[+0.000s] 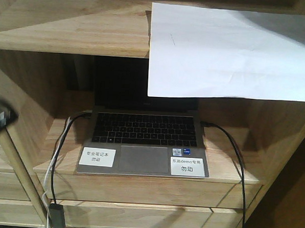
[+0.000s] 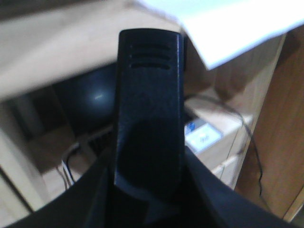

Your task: Grab stapler and paper to desk for stapling

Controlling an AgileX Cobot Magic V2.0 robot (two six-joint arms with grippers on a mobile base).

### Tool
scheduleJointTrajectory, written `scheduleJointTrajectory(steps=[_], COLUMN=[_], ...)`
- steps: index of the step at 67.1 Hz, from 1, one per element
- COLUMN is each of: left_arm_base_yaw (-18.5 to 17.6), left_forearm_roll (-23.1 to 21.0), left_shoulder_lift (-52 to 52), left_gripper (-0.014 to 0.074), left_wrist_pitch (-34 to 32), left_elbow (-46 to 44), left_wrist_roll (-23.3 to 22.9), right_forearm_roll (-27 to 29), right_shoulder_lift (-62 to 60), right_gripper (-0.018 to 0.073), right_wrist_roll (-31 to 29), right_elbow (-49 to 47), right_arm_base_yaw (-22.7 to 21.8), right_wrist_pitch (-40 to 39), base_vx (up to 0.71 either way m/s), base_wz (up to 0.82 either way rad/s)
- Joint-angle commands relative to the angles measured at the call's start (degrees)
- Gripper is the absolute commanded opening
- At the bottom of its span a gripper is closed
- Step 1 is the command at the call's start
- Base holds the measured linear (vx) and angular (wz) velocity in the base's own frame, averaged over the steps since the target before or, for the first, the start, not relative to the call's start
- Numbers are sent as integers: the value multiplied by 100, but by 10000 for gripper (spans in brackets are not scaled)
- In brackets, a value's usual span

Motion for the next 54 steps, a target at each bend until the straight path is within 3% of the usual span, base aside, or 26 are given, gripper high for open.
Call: scheduleJointTrajectory(steps=[1,25,54], left_arm_base_yaw=[-12,-12,-12], left_forearm_roll=[-175,-255,-259], left_shoulder_lift=[-443,-2154,-2444], left_gripper=[-6,-6,-6], left_wrist_pitch=[-864,-1272,-1238], left_elbow=[409,2093,2269], left_wrist_roll=[61,61,9], right_forearm_roll=[-4,-4,-4], right_shoulder_lift=[-86,-86,-86], right_gripper=[-9,-9,-9], right_wrist_roll=[-3,-3,-3], right_elbow=[17,17,17], right_arm_base_yaw=[11,11,11], right_wrist_pitch=[-399,-399,-399], base_vx=[0,0,0], base_wz=[0,0,0])
